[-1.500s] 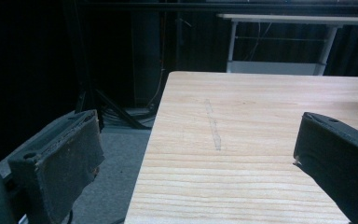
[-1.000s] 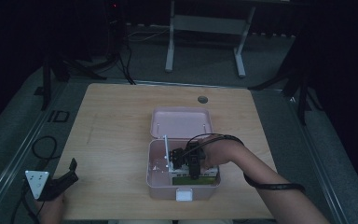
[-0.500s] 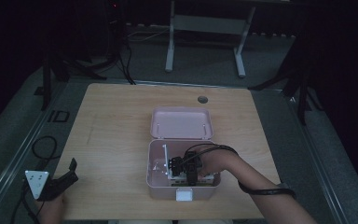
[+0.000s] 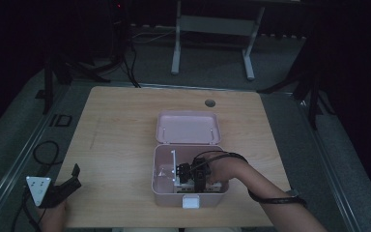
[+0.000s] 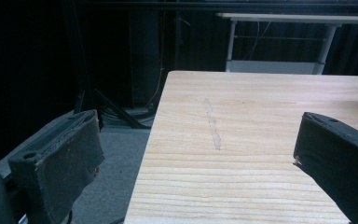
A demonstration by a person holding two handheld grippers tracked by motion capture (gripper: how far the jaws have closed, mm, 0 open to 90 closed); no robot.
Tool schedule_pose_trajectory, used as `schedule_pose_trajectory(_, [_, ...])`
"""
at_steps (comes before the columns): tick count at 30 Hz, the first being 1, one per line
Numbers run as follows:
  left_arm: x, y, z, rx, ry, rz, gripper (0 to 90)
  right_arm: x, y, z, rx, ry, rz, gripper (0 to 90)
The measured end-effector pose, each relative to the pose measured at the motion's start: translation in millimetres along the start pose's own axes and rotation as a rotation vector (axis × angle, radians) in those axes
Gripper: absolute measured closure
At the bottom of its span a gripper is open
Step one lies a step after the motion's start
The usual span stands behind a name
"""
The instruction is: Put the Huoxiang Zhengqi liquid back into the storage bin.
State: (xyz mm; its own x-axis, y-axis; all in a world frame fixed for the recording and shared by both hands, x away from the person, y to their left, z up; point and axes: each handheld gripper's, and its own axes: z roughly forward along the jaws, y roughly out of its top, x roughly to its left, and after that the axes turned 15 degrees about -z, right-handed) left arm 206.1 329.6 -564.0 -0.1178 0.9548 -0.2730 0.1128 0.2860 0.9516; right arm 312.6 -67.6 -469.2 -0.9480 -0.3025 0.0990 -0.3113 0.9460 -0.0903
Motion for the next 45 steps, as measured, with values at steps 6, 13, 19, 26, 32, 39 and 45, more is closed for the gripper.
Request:
schedule_pose_trajectory(6, [0.1,0.0,0.3,0.002,-0.002,-0.002,1.1,0.8,-0.2,-4.7,0.009,0.020,-0.029,58.6])
schedule_pose_trajectory(13, [-0.3,-0.2,0.4,0.005,-0.001,0.004,1.1,3.1,-12.9,-40.0,-0.033,-0.005,-0.031,53.5])
schedule_pose_trajectory(19, [-0.5,-0.3,0.6,0.004,0.000,0.004,1.1,4.5,-19.0,-58.2,-0.063,-0.040,-0.018,51.6])
schedule_pose_trajectory(26, [-0.2,-0.1,0.5,0.004,-0.001,0.004,1.1,4.0,-34.1,-77.4,-0.115,-0.079,0.008,40.1])
schedule_pose_trajectory(32, [-0.5,-0.2,0.8,0.007,-0.002,0.007,1.1,4.9,-55.4,-87.9,-0.181,-0.122,0.033,31.5])
schedule_pose_trajectory(39, [-0.9,-0.4,0.9,0.007,-0.001,0.010,1.1,7.3,-76.8,-91.5,-0.212,-0.138,0.060,23.5])
schedule_pose_trajectory(45, [-0.9,-0.4,1.1,0.007,-0.001,0.010,1.1,8.1,-103.5,-95.9,-0.256,-0.189,0.116,13.7])
